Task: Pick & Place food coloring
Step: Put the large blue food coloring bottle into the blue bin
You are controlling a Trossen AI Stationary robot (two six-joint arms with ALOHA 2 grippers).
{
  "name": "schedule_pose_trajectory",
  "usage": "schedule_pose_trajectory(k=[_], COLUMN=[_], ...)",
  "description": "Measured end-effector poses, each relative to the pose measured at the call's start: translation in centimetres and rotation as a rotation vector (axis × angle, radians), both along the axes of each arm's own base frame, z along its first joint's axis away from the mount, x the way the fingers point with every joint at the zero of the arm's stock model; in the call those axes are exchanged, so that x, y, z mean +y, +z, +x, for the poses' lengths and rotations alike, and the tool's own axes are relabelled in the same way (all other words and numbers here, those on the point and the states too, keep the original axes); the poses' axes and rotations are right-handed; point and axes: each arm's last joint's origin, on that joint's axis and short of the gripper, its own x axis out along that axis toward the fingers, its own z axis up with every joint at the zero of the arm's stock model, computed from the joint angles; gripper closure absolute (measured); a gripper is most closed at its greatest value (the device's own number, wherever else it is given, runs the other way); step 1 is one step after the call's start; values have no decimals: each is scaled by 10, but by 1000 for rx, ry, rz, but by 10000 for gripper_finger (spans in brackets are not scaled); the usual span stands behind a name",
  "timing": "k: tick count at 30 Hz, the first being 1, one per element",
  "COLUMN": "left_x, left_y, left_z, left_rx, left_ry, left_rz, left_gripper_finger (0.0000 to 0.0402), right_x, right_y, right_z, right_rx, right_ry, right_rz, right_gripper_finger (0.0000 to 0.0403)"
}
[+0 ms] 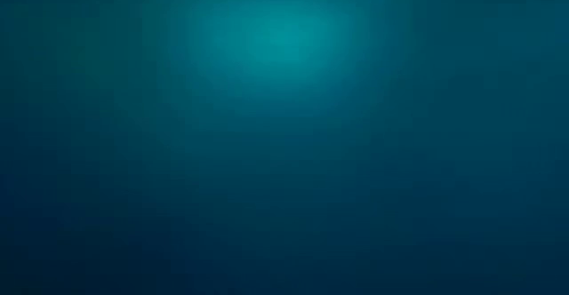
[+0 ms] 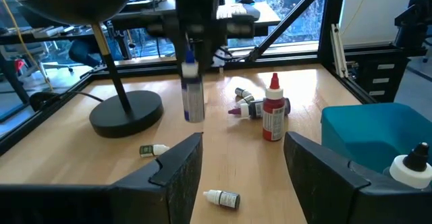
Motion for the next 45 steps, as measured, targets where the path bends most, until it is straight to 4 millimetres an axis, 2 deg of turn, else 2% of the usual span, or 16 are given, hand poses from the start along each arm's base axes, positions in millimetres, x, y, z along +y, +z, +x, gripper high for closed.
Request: schedule_pose_trajectory(k=[3,6,11,20,26,30,36,45], left_x=[0,0,0,0,0,0,0,0], left_y=[0,0,0,0,0,0,0,0], left_z=[0,0,0,0,0,0,0,0], left_rx=[0,0,0,0,0,0,0,0], left_ry=[0,0,0,0,0,0,1,0], left_rz=[0,0,0,0,0,0,-3,-3], left_gripper_finger=[198,195,195,196,194,194,194,194], right_x=[9,26,62,137,171,180,173,163], right_y=[30,53,63,41,24,6,-20,-24], right_z=[10,18,37,85,104,113,126,133], right_rx=[-94,-168,-176,-91,-43,-6,45,56], right_ry=[58,159,285,540,615,622,555,497], right_rz=[3,23,-4,-7,5,-7,-38,-9], right_gripper_finger=[280,280,280,280,280,280,280,272])
